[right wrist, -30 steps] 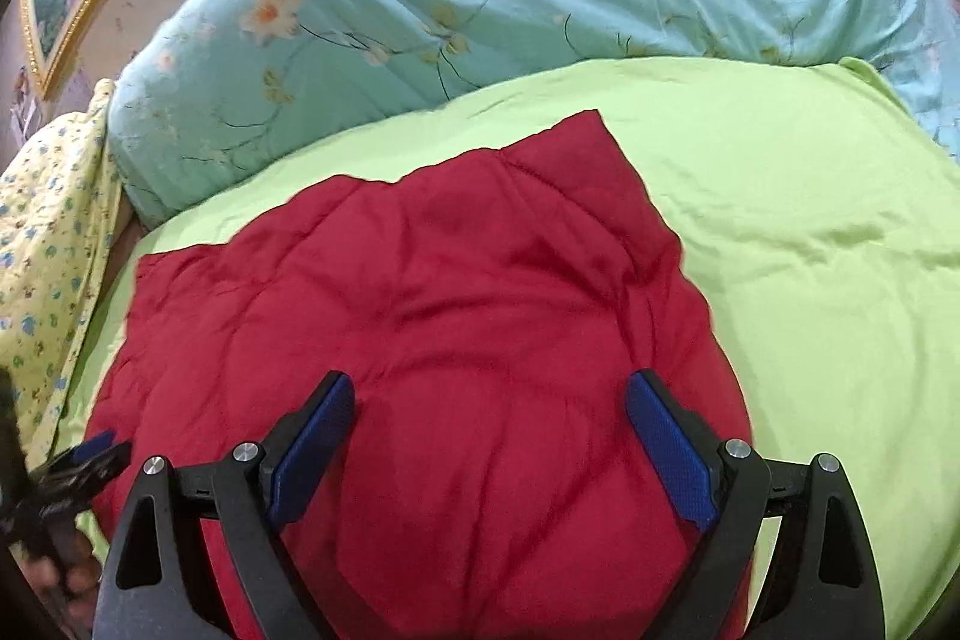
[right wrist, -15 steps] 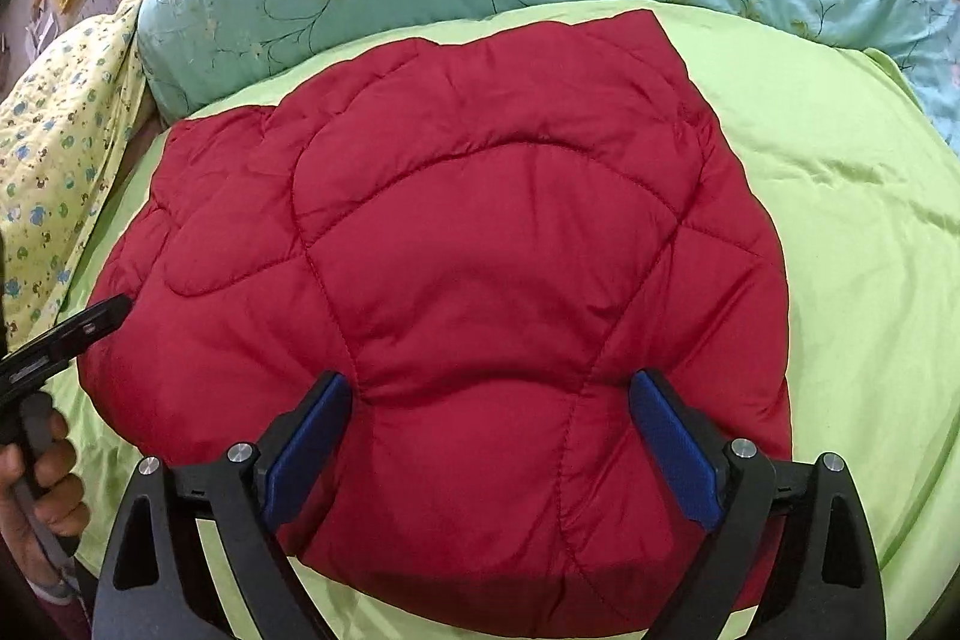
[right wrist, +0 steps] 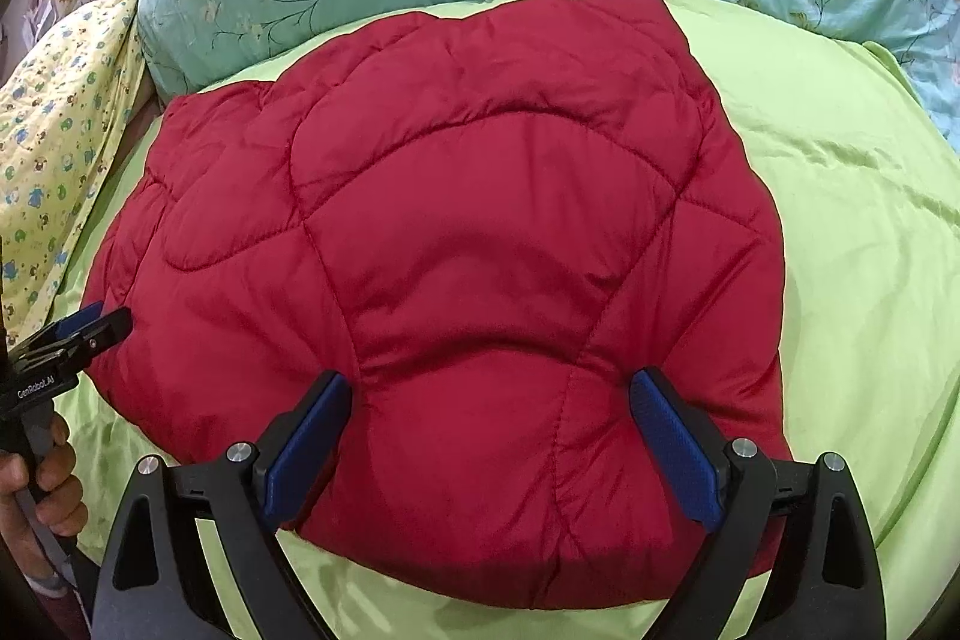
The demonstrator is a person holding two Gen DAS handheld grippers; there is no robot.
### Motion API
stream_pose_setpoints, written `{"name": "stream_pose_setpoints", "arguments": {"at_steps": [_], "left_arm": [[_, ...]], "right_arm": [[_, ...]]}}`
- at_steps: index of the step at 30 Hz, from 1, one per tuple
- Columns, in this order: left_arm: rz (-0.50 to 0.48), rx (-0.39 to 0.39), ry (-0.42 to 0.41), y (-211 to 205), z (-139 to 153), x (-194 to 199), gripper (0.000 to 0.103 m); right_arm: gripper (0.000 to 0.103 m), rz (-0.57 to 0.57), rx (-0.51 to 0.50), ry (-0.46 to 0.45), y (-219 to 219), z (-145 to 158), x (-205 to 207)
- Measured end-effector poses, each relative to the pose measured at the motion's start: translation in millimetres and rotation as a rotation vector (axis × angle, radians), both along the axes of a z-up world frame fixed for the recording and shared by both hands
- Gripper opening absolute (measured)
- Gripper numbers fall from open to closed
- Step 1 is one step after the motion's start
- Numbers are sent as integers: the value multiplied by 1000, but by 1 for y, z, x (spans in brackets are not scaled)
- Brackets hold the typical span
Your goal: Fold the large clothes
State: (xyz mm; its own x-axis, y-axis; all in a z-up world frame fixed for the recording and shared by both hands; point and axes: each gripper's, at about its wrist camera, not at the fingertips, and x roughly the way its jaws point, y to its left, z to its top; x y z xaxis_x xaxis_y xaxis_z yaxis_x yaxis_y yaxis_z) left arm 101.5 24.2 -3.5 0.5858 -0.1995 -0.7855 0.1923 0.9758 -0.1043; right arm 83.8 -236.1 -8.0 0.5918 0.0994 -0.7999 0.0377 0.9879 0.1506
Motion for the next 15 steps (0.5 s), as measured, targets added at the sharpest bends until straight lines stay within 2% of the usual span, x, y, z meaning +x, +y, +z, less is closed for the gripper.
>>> {"name": "stream_pose_setpoints", "arguments": {"at_steps": [15], "left_arm": [[3, 37, -3, 2, 0, -6, 97]], "right_arm": [[96, -29, -2, -12, 2, 4, -10]]}}
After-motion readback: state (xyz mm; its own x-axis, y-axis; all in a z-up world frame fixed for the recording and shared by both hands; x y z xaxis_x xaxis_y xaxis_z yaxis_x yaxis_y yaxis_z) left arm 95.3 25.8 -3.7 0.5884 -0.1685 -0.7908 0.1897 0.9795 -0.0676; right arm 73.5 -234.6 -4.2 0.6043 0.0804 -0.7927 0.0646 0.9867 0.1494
